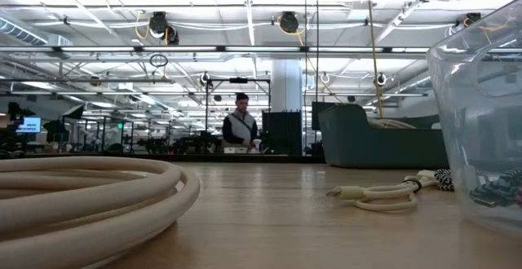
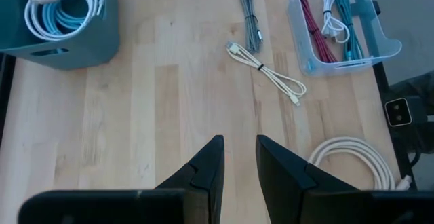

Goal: Pick & Place USB Port
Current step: Put the black and white charger cable into the transparent bin

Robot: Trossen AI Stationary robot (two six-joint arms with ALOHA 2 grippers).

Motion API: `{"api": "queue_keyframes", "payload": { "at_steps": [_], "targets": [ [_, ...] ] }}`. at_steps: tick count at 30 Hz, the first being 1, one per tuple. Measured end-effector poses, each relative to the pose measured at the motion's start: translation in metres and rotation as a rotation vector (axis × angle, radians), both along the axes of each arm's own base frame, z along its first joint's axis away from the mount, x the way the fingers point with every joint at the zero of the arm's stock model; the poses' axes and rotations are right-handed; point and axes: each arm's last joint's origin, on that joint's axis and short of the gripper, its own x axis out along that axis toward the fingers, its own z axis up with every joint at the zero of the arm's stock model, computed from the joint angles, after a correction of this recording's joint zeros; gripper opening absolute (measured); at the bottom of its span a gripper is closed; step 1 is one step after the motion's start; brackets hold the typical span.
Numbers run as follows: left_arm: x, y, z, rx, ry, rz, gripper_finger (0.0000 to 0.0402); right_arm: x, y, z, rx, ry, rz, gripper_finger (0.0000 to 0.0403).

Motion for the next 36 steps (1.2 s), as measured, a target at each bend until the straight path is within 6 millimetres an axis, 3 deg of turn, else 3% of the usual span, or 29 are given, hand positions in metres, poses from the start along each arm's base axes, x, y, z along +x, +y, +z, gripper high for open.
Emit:
{"api": "queue_keyframes", "payload": {
  "at_steps": [10,18,30,36],
  "targets": [
    [0.000,0.000,0.000,0.007,0.001,-0.013,0.0088,-0.010,0.049,-0.074,0.194,0.292,0.101,0.0136],
    [0.000,0.000,0.000,0.003,0.001,-0.008,0.0088,-0.031,0.061,-0.147,0.185,0.538,0.102,0.0137],
    [-0.001,-0.001,0.000,-0.016,0.005,0.002,0.0088,-0.036,0.082,-0.188,-0.191,0.702,0.165,0.0132],
    [-0.001,-0.001,0.000,-0.025,0.006,0.012,0.0088,-0.026,0.089,-0.193,-0.392,0.731,0.162,0.0131]
  ]
}}
